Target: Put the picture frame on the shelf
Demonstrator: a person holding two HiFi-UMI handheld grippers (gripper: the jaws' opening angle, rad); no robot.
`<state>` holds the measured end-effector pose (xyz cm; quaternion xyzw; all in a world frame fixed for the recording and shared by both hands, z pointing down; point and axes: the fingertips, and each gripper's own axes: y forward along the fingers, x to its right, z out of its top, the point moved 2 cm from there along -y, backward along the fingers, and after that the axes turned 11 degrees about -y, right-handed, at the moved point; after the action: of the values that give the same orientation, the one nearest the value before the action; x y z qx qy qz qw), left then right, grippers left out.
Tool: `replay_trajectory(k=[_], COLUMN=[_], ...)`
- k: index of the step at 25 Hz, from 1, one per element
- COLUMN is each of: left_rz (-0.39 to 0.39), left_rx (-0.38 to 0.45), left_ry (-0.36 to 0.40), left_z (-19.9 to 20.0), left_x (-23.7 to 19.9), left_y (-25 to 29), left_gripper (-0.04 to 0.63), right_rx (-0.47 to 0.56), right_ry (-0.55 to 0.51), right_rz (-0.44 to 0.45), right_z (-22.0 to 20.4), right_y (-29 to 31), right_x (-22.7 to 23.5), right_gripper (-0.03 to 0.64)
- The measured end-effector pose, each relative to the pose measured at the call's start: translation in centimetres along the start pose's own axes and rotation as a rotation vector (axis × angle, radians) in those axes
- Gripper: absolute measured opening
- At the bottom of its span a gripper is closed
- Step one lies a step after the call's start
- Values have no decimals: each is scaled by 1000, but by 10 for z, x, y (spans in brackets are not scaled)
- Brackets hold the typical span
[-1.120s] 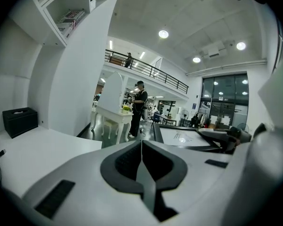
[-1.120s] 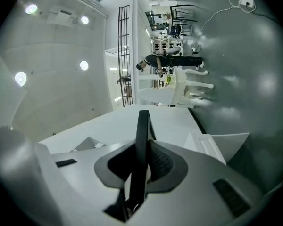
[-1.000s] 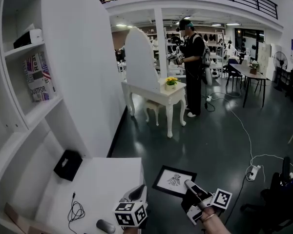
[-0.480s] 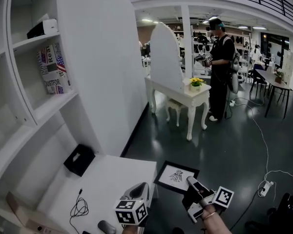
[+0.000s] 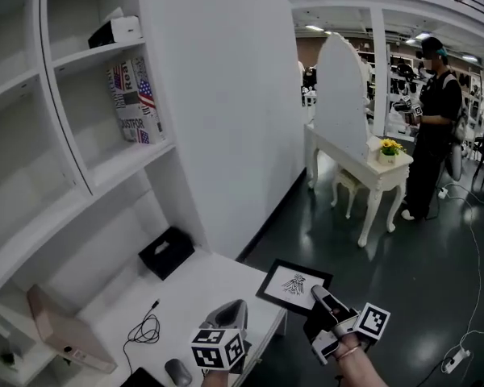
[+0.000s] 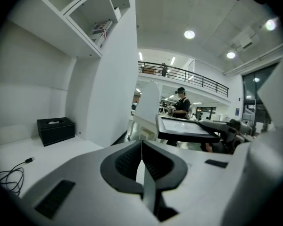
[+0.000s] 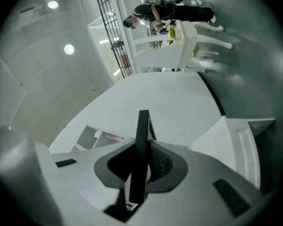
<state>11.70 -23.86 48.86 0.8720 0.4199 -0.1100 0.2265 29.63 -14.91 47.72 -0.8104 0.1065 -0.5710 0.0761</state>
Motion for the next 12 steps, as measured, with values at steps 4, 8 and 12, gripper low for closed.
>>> replay_trajectory(k=[4, 8, 12], left_rz=[106, 205, 284], left_rx=[39, 77, 109], left_ry=[-23, -41, -48], left_z=[12, 20, 34], left_x=[-22, -43, -62], left_y=[-6, -17, -29], left_gripper=[18, 18, 18], right_rx=[-96, -181, -235], right_ry=[33, 64, 93], right_rz=[35, 74, 103], right_z=[-6, -21, -34], right_y=[40, 77, 115], right_x=[6, 5, -2], right_gripper=[55, 55, 57])
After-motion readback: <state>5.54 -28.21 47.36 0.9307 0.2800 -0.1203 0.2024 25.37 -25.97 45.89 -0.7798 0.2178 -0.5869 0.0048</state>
